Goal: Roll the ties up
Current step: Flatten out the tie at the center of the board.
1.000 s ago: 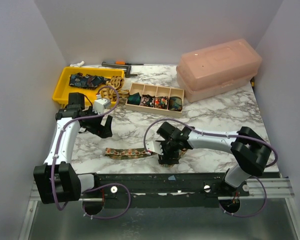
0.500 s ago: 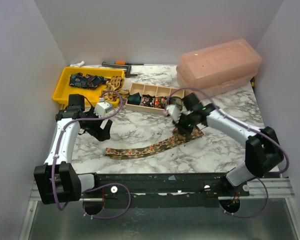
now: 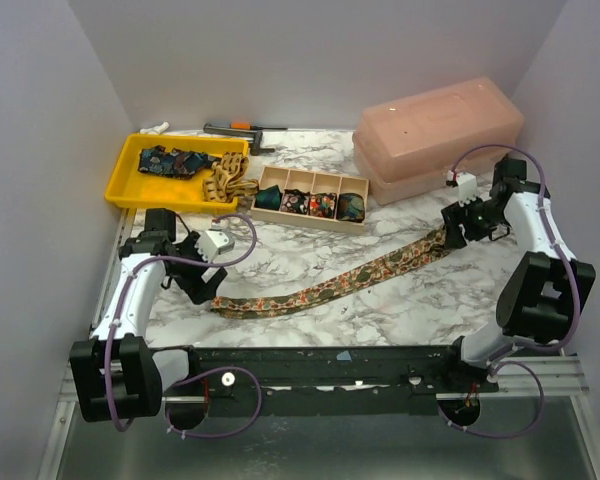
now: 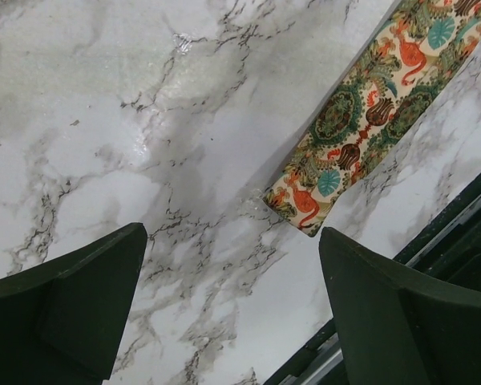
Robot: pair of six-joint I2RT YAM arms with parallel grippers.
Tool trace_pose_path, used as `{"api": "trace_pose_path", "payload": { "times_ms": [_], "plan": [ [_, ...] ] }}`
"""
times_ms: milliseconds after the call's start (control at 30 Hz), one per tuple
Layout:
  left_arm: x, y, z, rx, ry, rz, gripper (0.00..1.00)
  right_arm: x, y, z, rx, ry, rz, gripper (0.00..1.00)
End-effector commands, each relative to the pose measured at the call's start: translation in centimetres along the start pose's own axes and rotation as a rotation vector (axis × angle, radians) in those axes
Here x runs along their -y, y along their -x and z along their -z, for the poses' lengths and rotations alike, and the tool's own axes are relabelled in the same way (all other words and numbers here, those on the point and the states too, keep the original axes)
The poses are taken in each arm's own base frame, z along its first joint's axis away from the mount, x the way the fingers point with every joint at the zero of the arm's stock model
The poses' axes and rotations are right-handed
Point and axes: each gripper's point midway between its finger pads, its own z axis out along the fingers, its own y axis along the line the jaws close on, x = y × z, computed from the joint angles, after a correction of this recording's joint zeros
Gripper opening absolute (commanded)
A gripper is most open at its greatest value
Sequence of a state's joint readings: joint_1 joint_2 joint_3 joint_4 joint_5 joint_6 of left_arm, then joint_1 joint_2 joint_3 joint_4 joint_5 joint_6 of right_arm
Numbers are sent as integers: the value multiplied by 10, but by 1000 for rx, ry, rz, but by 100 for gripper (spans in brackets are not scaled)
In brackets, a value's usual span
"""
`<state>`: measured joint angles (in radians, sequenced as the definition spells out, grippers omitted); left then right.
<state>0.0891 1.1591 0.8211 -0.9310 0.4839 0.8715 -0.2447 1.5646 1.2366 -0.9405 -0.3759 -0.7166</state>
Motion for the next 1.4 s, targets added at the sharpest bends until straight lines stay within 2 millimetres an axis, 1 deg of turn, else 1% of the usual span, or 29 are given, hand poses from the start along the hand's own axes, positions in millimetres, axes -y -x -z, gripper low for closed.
{"api": "trace_pose_path", "payload": {
  "times_ms": [0, 67, 133, 267, 333, 367, 433, 467, 533, 633, 667, 767, 833, 933, 1033, 1100, 1167, 1200, 1233, 1267, 1300, 1333, 1367],
  "plan": [
    [-4, -2, -2, -9, 34, -130, 93, -13, 6, 5, 4, 64, -14, 71],
    [0, -6, -6, -20, 26, -148, 93, -17, 13, 3, 29, 87, -44, 71],
    [1, -14, -12, -38, 32, -172, 92, -18, 15, -5, 30, 108, -76, 70],
    [7, -24, -22, -61, 19, -194, 91, -13, 18, -29, 6, 104, -109, 69],
    [8, -24, -26, -69, 15, -199, 90, -4, 20, -44, -8, 81, -111, 67],
    [5, -24, -28, -70, 28, -195, 89, 3, 21, -51, -10, 64, -115, 65],
    [6, -19, -33, -76, 26, -228, 89, 17, 22, -63, -27, 28, -121, 61],
    [5, -17, -34, -77, 29, -230, 89, 24, 20, -69, -43, 12, -115, 59],
    [5, -13, -37, -77, 23, -233, 89, 36, 9, -81, -93, -25, -102, 52],
    [3, -11, -43, -95, 27, -243, 89, 46, -18, -92, -186, -76, -80, 42],
    [1, -10, -45, -97, 35, -244, 88, 48, -26, -92, -207, -89, -76, 39],
    [-10, -10, -50, -118, 64, -244, 82, 47, -52, -86, -275, -104, -89, 35],
    [-17, -10, -52, -133, 76, -245, 76, 45, -67, -77, -311, -107, -100, 31],
    [-21, -7, -53, -134, 70, -256, 63, 43, -87, -62, -356, -123, -115, 29],
    [-19, 0, -54, -109, 39, -268, 46, 41, -100, -50, -384, -113, -142, 29],
    [-13, 5, -53, -89, 3, -272, 38, 40, -103, -44, -399, -104, -141, 29],
    [-9, 13, -49, -62, -17, -269, 36, 36, -105, -38, -411, -89, -134, 28],
    [-7, 19, -46, -39, -21, -269, 36, 33, -105, -36, -416, -76, -134, 28],
    [-3, 24, -43, -17, -35, -272, 42, 29, -103, -34, -408, -61, -135, 27],
    [3, 32, -41, 14, -52, -281, 52, 27, -103, -33, -405, -52, -136, 28],
    [8, 38, -40, 34, -63, -292, 64, 26, -101, -33, -394, -50, -140, 28],
    [12, 44, -40, 45, -66, -303, 70, 25, -101, -34, -392, -44, -148, 28],
    [15, 49, -43, 46, -70, -317, 74, 25, -100, -35, -389, -43, -153, 28]
  ]
}}
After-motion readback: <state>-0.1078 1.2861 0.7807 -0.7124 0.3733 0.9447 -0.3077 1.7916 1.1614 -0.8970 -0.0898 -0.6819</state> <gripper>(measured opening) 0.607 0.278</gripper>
